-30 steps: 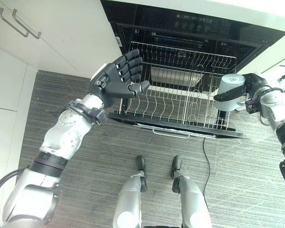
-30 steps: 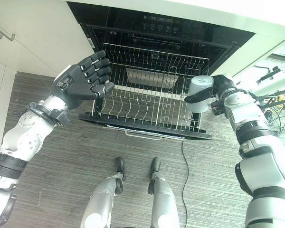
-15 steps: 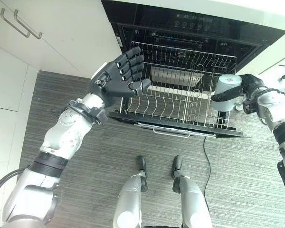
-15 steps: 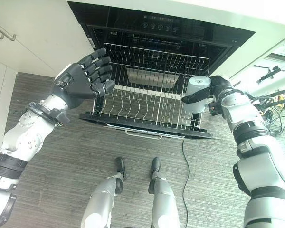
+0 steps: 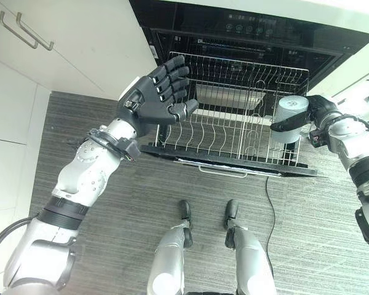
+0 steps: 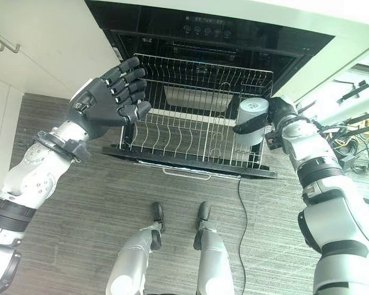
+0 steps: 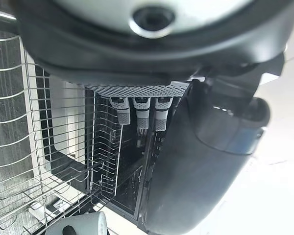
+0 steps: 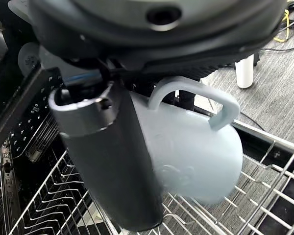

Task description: Place the dishes in the dishwasher.

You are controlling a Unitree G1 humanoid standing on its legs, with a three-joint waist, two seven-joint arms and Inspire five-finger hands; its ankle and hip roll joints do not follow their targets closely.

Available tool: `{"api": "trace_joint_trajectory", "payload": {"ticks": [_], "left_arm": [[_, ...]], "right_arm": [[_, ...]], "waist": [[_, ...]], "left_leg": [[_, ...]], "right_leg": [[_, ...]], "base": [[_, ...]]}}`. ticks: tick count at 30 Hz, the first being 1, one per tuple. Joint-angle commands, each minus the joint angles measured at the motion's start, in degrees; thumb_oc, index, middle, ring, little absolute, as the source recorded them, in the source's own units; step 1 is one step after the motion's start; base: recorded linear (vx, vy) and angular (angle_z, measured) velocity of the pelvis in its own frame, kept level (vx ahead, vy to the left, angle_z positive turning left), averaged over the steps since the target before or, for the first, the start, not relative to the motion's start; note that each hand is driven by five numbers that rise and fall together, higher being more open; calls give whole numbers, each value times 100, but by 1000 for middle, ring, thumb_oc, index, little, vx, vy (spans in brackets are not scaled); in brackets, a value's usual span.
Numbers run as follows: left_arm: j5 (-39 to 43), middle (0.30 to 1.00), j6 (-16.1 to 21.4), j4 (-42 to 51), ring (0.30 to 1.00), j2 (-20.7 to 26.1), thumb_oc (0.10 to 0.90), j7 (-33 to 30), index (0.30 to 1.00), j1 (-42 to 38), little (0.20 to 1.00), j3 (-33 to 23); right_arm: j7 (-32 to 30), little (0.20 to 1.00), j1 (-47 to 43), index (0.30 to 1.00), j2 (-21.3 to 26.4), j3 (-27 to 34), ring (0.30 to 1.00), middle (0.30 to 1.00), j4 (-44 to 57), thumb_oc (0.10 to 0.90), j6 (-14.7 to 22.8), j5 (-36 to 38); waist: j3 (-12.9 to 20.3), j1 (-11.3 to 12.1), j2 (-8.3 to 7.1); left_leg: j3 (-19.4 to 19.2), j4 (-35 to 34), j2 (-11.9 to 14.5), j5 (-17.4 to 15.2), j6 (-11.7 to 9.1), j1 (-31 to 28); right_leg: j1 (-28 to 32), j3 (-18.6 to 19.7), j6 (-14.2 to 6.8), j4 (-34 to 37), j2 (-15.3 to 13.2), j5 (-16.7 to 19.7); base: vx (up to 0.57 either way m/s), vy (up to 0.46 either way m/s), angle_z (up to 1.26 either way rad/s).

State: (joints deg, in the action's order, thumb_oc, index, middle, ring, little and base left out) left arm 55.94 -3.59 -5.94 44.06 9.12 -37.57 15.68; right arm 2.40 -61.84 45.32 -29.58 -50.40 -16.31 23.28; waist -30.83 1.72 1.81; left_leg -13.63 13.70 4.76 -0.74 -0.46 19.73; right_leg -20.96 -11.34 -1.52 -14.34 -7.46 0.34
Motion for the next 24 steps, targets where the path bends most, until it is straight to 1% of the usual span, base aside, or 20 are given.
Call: {"api": "trace_joint_trajectory", "payload": {"ticks": [1, 8, 11, 15, 18, 20, 24], "left_arm": [[128, 900, 722, 907, 900, -132, 800, 13, 900, -362, 900, -358], [125, 900, 713, 927, 900, -96, 800, 29, 900, -321, 900, -376], [134, 900, 724, 962, 900, -47, 800, 36, 900, -290, 900, -395], [155, 900, 721, 948, 900, -18, 800, 32, 900, -296, 900, -376], [112, 900, 741, 979, 900, -47, 800, 77, 900, -207, 900, -389], [105, 900, 746, 1005, 900, -45, 800, 91, 900, -175, 900, -402], [82, 900, 769, 1031, 900, -52, 800, 82, 900, -177, 900, -387]], "right_arm": [[-296, 900, -678, 900, 524, 169, 900, 900, 238, 800, 493, 186], [-350, 900, -687, 900, 586, 163, 900, 900, 320, 800, 531, 46], [-482, 900, -692, 900, 662, 167, 900, 900, 424, 800, 574, -56], [-719, 900, -756, 900, 687, 257, 900, 900, 540, 800, 734, 28], [-865, 900, -726, 900, 667, 354, 900, 900, 785, 800, 681, -56], [-994, 900, -703, 900, 681, 376, 900, 900, 846, 800, 744, -61], [-1024, 900, -669, 900, 636, 440, 900, 900, 932, 800, 823, -103]], "waist": [[228, 25, 162], [239, 25, 150], [235, 10, 147], [228, 0, 135], [253, -2, 126], [264, -2, 124], [271, -8, 129]], "left_leg": [[384, 349, 158, -670, -495, 87], [392, 349, 151, -664, -491, 91], [387, 349, 160, -668, -488, 81], [395, 349, 164, -672, -488, 75], [420, 349, 142, -681, -474, 79], [425, 349, 142, -686, -469, 83], [430, 349, 141, -687, -464, 92]], "right_leg": [[-63, -75, -574, -285, -151, -554], [-67, -56, -574, -285, -135, -547], [-61, -33, -571, -285, -123, -547], [-52, -15, -573, -285, -109, -545], [-62, 14, -570, -285, -82, -547], [-63, 20, -564, -285, -75, -554], [-68, 30, -558, -285, -62, -559]], "base": [[0, 0, 0], [0, 0, 0], [0, 0, 0], [0, 0, 0], [0, 0, 0], [0, 0, 0], [0, 0, 0]]}}
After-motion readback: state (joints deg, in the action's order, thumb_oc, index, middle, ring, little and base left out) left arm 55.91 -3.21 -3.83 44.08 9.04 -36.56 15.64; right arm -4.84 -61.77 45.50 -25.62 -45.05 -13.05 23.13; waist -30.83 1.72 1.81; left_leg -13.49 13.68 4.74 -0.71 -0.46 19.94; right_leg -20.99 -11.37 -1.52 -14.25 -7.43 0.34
